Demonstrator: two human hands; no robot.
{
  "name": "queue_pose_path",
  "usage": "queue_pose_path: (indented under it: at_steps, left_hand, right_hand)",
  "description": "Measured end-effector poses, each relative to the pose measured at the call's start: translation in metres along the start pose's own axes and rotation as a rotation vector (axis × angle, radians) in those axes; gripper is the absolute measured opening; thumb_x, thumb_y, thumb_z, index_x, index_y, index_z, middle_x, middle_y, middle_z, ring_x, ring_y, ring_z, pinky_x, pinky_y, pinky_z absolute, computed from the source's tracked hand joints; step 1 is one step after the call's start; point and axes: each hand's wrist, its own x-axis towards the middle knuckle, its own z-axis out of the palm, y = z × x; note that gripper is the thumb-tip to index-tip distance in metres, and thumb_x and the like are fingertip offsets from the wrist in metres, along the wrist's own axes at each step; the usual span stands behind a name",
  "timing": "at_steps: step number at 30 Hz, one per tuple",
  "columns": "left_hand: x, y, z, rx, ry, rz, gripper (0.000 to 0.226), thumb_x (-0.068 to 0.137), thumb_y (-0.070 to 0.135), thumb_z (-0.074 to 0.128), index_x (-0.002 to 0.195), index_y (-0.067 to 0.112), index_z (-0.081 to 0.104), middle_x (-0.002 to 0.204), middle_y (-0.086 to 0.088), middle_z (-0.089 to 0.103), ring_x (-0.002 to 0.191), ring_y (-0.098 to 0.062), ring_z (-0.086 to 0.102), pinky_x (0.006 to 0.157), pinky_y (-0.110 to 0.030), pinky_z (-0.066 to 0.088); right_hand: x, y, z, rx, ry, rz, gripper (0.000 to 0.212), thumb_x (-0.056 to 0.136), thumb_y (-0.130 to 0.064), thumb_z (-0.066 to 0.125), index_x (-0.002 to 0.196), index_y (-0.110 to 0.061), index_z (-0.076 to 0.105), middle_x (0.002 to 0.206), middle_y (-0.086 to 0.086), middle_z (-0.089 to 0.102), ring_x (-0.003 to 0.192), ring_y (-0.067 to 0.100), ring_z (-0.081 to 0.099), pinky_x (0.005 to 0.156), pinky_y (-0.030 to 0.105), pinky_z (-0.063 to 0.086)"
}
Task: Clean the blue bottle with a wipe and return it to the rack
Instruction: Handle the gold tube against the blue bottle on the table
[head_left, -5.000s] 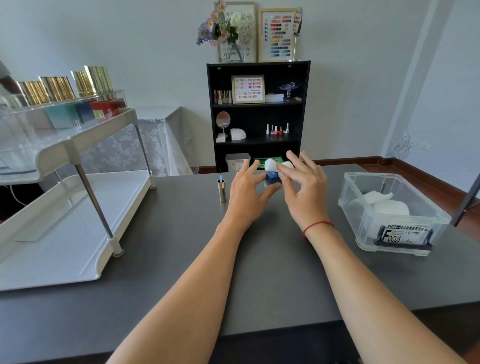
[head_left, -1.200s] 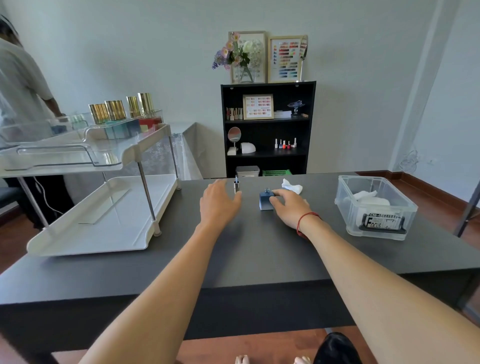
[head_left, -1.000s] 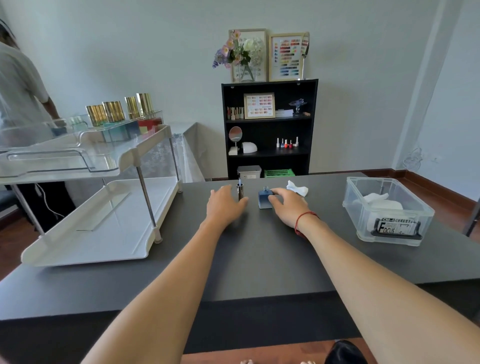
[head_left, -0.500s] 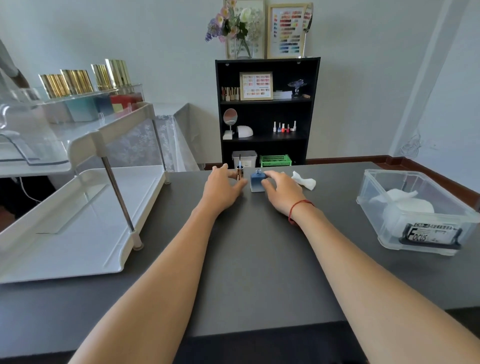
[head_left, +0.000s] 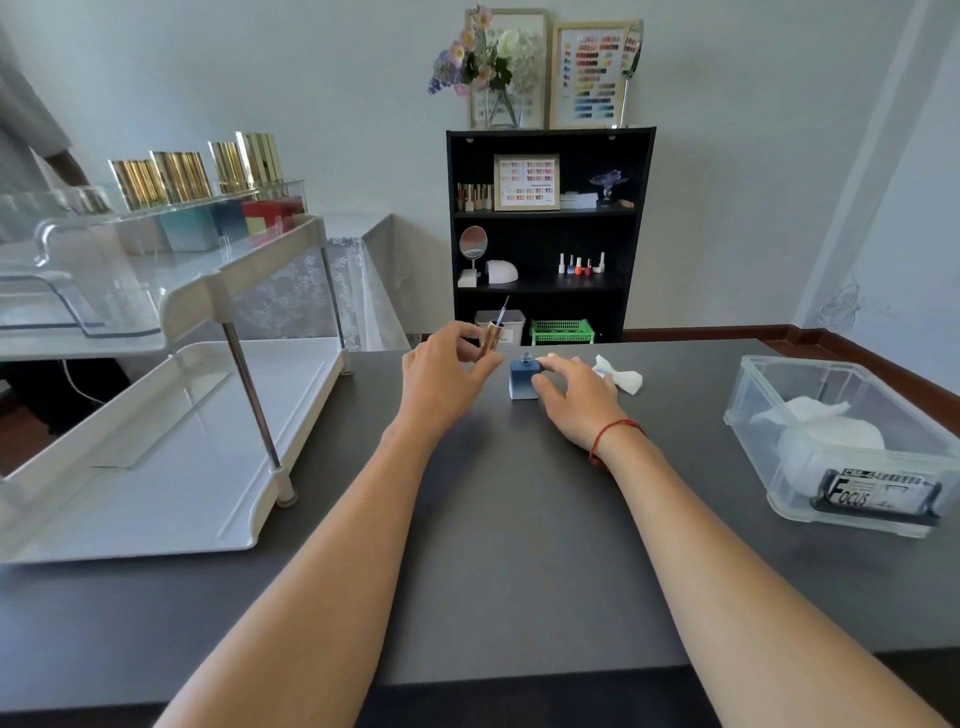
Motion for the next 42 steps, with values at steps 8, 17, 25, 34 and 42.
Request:
queue_pose_path:
  at_steps: [8,17,25,34,42]
  left_hand:
    - [0.002,0.008,-0.001,-0.137,0.145,0.077,0.008,0.086,0.043,0.059,0.091,0.037,0.06,0.077,0.006,0.061,0.076,-0.008,0.057,0.089,-0.048,0.046]
    - [0.003,0.016,-0.001,-0.215,0.178,0.16,0.021,0.084,0.022,0.068,0.102,0.017,0.059,0.095,0.006,0.062,0.088,-0.006,0.058,0.082,-0.014,0.045]
    - [0.002,0.027,-0.004,-0.234,0.215,0.29,0.028,0.087,0.017,0.065,0.115,0.018,0.062,0.091,0.014,0.066,0.089,0.008,0.059,0.084,-0.015,0.047]
    - [0.0,0.032,-0.006,-0.235,0.242,0.299,0.021,0.087,0.017,0.065,0.1,0.022,0.049,0.083,0.023,0.06,0.087,0.004,0.06,0.081,-0.017,0.047]
    - [0.0,0.032,-0.004,-0.199,0.233,0.365,0.018,0.088,0.013,0.063,0.104,0.015,0.056,0.08,0.027,0.058,0.085,0.01,0.058,0.074,-0.017,0.05]
  right_hand:
    - [0.001,0.001,0.0,0.032,-0.008,0.004,0.037,0.098,-0.031,0.04,0.133,-0.023,0.048,0.154,-0.001,0.031,0.147,0.019,0.015,0.12,0.047,-0.001]
    - [-0.002,-0.001,-0.003,0.048,-0.005,0.004,0.037,0.099,-0.03,0.04,0.134,-0.022,0.048,0.155,0.001,0.029,0.147,0.021,0.013,0.119,0.049,-0.002]
    - [-0.005,-0.003,-0.004,0.046,0.006,0.0,0.038,0.099,-0.029,0.04,0.136,-0.021,0.046,0.155,0.002,0.028,0.146,0.024,0.014,0.119,0.051,-0.001]
    - [-0.004,-0.002,-0.002,0.034,0.016,-0.001,0.038,0.099,-0.03,0.04,0.136,-0.022,0.046,0.155,0.002,0.028,0.146,0.023,0.016,0.119,0.051,-0.003]
    - [-0.003,-0.001,0.0,0.02,0.022,-0.007,0.039,0.099,-0.031,0.039,0.136,-0.022,0.046,0.155,0.001,0.029,0.146,0.022,0.018,0.118,0.051,-0.003]
